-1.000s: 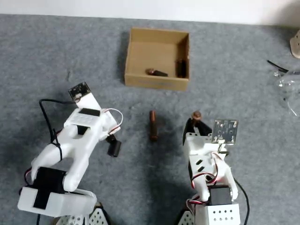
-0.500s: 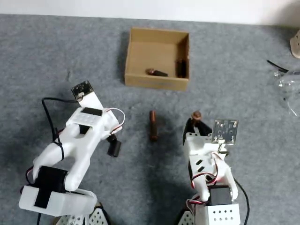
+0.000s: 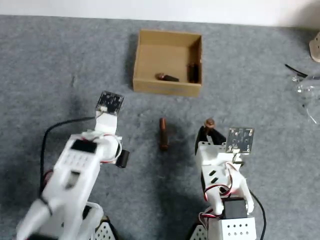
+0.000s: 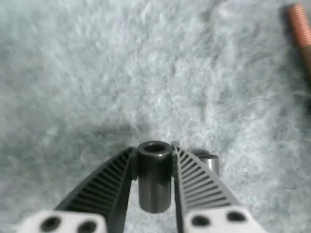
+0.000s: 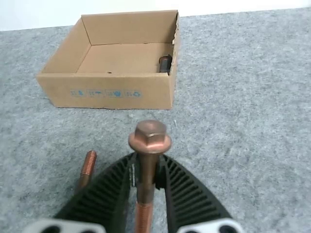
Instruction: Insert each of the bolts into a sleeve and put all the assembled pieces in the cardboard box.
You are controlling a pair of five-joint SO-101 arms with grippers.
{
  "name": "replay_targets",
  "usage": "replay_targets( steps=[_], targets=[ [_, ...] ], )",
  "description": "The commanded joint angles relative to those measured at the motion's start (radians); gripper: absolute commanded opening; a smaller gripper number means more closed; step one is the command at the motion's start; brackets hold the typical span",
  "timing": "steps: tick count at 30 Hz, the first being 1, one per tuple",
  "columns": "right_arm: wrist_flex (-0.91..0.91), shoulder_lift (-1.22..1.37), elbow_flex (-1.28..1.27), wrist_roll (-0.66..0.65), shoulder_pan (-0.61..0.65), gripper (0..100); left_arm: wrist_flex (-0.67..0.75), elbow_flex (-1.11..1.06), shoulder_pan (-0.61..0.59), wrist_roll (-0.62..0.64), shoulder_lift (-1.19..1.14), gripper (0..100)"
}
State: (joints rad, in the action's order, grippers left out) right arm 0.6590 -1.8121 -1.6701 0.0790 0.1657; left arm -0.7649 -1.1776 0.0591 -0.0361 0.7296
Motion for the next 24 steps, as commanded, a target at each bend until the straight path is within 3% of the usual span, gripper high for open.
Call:
replay_targets(
  steps=[1,13,18,24],
  targets=[
    [-0.041,-0.012,-0.047,0.005,-0.012,0.4,0.000,-0.073,0.001,-0.020,0.280,0],
    [-0.041,-0.012,-0.047,0.005,-0.013,0.4,-0.003,-0.430,0.001,-0.020,1.122,0],
    [-0.039,-0.012,-0.045,0.006,-0.015,0.4,0.018,-0.432,0.001,-0.020,1.056,0],
    [-0.038,-0.027,0.030,0.012,-0.010,0.4,0.158,-0.432,0.036,-0.018,1.056,0]
  ],
)
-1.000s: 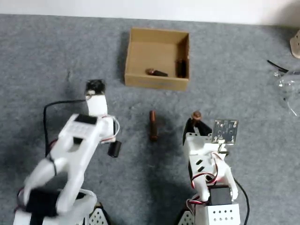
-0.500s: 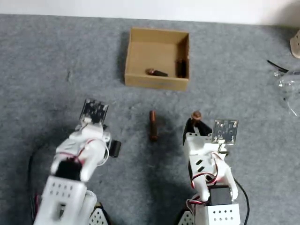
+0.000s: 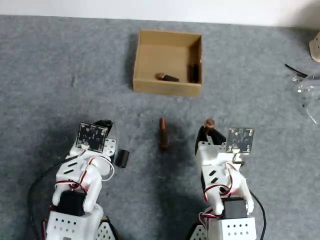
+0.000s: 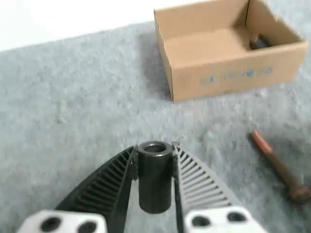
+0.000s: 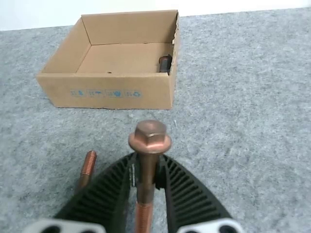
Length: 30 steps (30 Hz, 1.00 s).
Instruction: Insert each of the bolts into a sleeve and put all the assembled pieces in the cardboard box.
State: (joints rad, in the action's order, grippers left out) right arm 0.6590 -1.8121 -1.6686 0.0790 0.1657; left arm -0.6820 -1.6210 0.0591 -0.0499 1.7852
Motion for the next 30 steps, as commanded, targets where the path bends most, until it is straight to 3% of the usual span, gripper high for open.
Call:
replay_targets(
  steps=[1,9,12,18,23,30],
  targets=[
    [-0.038,-0.027,0.054,0.012,-0.010,0.4,0.092,0.012,0.056,-0.005,0.001,0],
    [-0.039,-0.027,0.288,0.014,0.102,0.4,0.252,0.012,0.275,-0.005,0.001,0],
    [-0.038,-0.027,0.380,0.091,0.117,0.4,0.299,0.012,0.331,-0.005,0.001,0],
    [-0.035,-0.027,0.498,0.245,0.153,0.4,0.287,0.001,0.460,-0.005,0.001,0],
    [-0.035,-0.027,0.512,0.245,0.266,0.4,0.221,0.001,0.552,-0.009,0.001,0],
    [0.041,-0.027,0.506,0.245,0.404,0.4,0.204,-0.001,0.598,-0.130,0.001,0]
  ],
)
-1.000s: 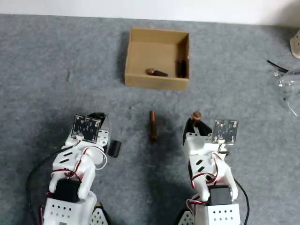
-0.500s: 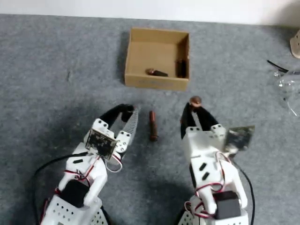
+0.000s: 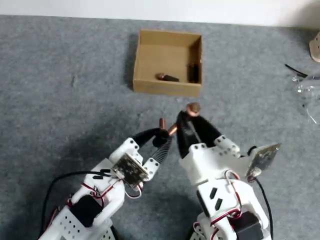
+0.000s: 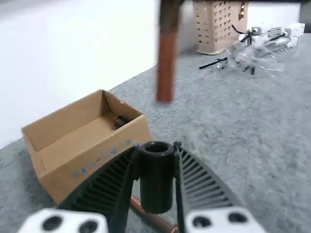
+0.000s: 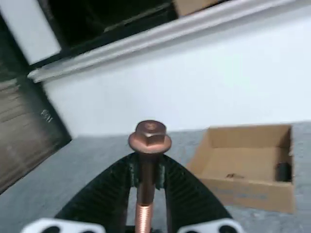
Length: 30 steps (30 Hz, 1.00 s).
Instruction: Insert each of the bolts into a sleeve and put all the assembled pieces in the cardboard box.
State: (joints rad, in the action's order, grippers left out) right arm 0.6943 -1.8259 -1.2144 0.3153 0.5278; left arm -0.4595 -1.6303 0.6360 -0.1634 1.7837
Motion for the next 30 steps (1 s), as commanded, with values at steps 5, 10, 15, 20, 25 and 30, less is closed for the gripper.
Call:
replay_targets(
  steps=[5,10,15,20,25,30],
  targets=[
    [0.004,-0.013,0.042,0.008,0.042,0.4,-0.029,0.010,0.028,-0.017,0.002,0],
    [0.004,-0.013,0.007,0.008,0.041,0.4,-0.029,0.010,0.025,-0.017,0.002,0],
    [0.005,-0.013,-0.010,0.008,0.041,0.4,-0.029,0.016,0.024,-0.017,0.004,0],
    [0.004,-0.013,-0.036,-0.029,0.041,0.4,-0.029,0.021,-0.005,-0.003,0.004,0],
    [0.002,-0.013,-0.050,-0.048,0.041,0.4,-0.072,0.074,-0.044,0.089,0.004,0],
    [0.002,-0.013,-0.051,-0.048,0.041,0.4,-0.187,0.139,-0.038,0.092,0.004,0]
  ],
)
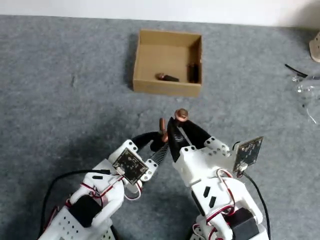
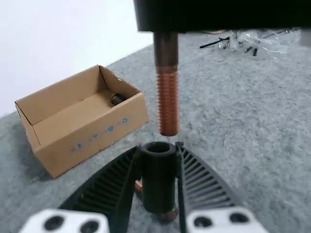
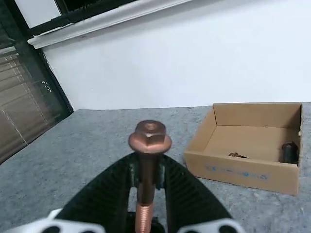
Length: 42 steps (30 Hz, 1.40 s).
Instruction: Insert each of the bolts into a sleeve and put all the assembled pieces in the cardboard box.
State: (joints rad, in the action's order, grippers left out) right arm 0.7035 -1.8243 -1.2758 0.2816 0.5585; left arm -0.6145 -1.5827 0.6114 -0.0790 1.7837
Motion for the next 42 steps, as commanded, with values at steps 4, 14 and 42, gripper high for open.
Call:
replay_targets(
  steps=[4,14,42],
  targets=[
    [-0.007,-0.015,0.008,-0.014,0.010,0.4,-0.038,0.097,-0.012,0.009,0.004,0],
    [-0.174,-0.015,-0.133,-0.014,0.010,0.4,-0.040,0.101,-0.012,0.078,0.047,0],
    [-0.153,-0.015,-0.188,-0.014,0.096,0.4,-0.078,0.114,-0.077,0.124,0.047,0]
  ],
)
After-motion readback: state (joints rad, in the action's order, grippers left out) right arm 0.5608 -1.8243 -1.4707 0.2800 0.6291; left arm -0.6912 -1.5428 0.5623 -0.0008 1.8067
